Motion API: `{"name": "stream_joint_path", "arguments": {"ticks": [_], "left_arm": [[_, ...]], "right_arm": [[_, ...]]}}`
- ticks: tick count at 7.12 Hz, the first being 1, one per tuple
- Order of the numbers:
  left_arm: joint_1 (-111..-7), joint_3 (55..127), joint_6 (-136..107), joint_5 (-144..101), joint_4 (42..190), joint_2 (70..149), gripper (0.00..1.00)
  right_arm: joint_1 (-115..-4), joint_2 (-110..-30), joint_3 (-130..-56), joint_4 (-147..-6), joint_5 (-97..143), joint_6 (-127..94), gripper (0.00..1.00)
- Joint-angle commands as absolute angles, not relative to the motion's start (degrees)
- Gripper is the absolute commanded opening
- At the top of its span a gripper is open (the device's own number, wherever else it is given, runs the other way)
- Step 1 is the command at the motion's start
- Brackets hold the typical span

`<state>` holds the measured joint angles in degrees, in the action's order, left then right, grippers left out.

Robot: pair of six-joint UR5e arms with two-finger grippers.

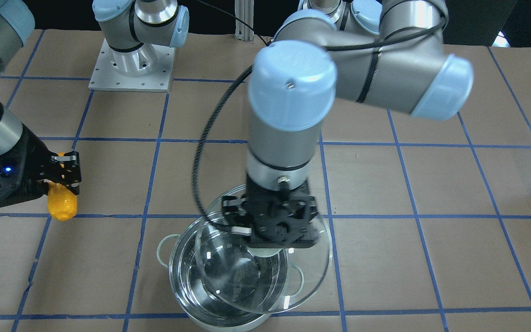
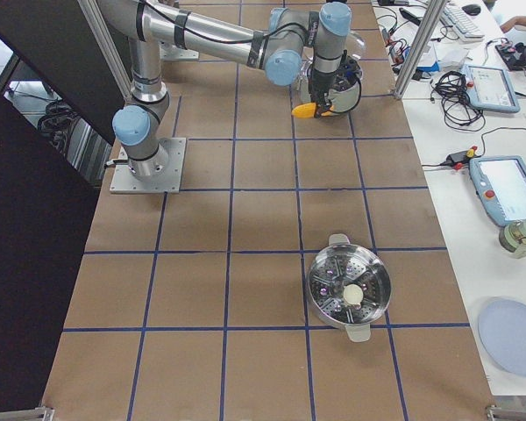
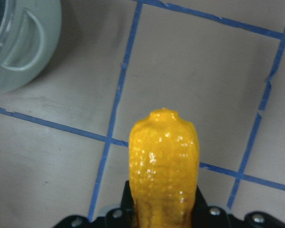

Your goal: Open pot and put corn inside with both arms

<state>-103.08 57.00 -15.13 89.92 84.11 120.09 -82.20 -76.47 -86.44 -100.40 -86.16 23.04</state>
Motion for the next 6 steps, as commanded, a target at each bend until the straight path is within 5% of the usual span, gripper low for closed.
{"name": "stream_joint_path", "arguments": {"ticks": [1,3,6], "left_arm": [[-90.6,60.0,-8.0,89.6,89.5,114.4,0.21],[-78.3,67.3,5.7,87.9,87.6,114.4,0.25],[-75.4,84.7,6.5,86.1,66.3,115.9,0.24]], "right_arm": [[-92.9,-70.2,-81.3,-105.0,-85.9,10.1,0.09],[-104.6,-54.7,-66.7,-106.1,-89.4,-5.6,0.10],[-107.3,-47.0,-63.5,-113.7,-88.9,-9.2,0.11]]}}
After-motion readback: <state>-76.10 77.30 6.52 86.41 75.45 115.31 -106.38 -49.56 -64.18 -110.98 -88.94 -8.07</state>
